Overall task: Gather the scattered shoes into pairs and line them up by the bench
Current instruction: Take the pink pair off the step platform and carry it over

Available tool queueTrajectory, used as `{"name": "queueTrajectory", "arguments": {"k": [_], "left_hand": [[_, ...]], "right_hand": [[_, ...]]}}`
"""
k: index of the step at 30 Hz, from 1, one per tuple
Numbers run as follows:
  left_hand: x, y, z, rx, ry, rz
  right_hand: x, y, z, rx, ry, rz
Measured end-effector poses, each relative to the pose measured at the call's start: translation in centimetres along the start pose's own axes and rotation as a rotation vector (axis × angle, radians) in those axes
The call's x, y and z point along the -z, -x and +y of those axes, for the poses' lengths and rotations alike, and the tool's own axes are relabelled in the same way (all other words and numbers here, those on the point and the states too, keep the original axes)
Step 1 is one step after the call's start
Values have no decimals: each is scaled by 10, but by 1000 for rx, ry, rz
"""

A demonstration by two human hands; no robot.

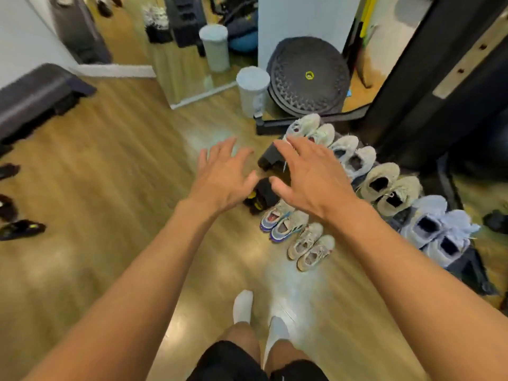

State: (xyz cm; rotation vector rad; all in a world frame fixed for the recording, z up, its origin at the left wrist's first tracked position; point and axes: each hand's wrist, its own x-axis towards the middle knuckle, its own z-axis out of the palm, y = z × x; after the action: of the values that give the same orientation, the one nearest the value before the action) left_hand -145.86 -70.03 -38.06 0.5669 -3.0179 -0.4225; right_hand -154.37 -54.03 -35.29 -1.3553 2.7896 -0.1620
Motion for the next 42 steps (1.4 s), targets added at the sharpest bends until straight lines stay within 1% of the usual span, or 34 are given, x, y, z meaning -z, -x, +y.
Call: {"name": "queueTrajectory", "arguments": {"k": [3, 6, 12, 20, 26, 33, 42], "left_hand": [[52, 42, -17, 72, -43, 85], [94, 79, -36, 179, -59, 174], [157, 151, -89, 364, -53, 281], [224, 247, -213, 593, -163, 356], [246, 295, -302, 710, -165, 381], [260, 297, -396, 781, -132, 366], [287, 221, -521, 917, -88, 372]], "right_hand": [[40, -4, -41, 105, 3, 22], [70, -9, -89, 212, 11, 88], [103, -21, -197, 457, -13, 132], [112, -47, -367, 700, -48, 124], [93, -72, -475, 799, -60, 116], [70, -126, -566, 865, -53, 78], [46, -267, -649, 915, -136, 45]]}}
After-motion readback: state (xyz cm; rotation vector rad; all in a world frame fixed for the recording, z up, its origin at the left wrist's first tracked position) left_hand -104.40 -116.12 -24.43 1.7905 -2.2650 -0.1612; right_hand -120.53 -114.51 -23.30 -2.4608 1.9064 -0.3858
